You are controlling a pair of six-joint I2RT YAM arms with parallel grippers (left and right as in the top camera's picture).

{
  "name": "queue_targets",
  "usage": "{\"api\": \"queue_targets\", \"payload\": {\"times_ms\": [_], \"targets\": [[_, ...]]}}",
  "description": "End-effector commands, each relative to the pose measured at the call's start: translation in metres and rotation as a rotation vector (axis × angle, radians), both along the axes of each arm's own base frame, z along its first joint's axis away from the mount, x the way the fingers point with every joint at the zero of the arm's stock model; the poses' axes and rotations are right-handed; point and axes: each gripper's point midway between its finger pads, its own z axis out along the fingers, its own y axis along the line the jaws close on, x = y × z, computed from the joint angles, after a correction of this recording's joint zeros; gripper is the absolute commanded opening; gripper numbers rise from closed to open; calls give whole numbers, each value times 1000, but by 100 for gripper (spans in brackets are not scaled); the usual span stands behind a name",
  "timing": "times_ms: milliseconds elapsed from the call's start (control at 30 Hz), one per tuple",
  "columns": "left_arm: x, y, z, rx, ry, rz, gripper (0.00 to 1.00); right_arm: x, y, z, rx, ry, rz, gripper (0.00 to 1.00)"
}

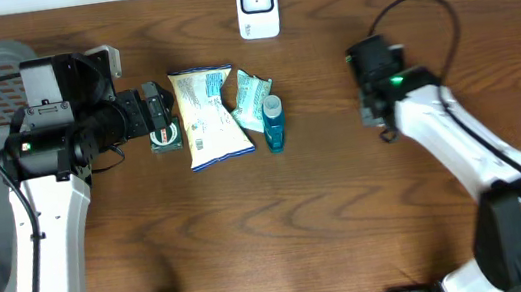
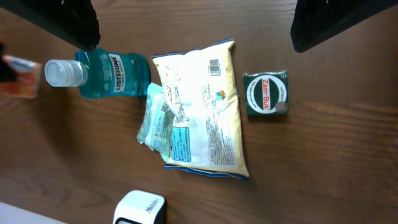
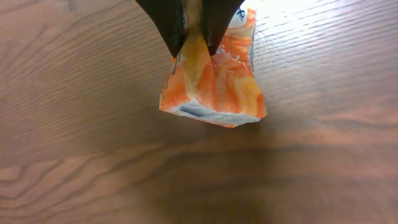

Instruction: Scan the item barcode

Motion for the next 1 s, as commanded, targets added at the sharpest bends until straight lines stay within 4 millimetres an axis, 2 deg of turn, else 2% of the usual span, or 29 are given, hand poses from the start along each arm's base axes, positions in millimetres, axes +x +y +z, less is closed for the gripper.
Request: {"api": "queue_targets", "payload": {"times_ms": [0, 100, 167, 233, 333, 433, 533, 667, 767, 833, 967], "targets": [[1, 1, -1, 15, -4, -9, 98, -3, -3, -21, -129, 41, -3, 5], [1, 1, -1, 15, -5, -9, 98, -8, 11, -41, -141, 90, 33, 7], [1, 1, -1, 15, -5, -9, 97, -12, 24, -50, -119, 112, 61, 18], [1, 1, -1, 15, -5, -9, 98, -14, 42, -54, -63, 121, 96, 24], [1, 1, -1, 15, -5, -9, 98, -11, 77, -49, 56, 115, 154, 31], [1, 1, -1, 15, -5, -9, 98, 0, 108, -32, 161, 88, 197, 35], [1, 1, -1, 15, -5, -9, 98, 15, 120, -7, 198, 50, 207, 36], [1, 1, -1, 15, -5, -9, 98, 29, 123, 26, 193, 22, 239, 38], [1, 1, -1, 15, -5, -9, 98, 33, 111, 40, 144, 15, 221, 38], [1, 1, -1, 15, -5, -9, 98, 32, 99, 42, 106, 24, 199, 42], [1, 1, -1, 15, -5, -9, 98, 24, 74, 35, 79, 83, 152, 43]]}}
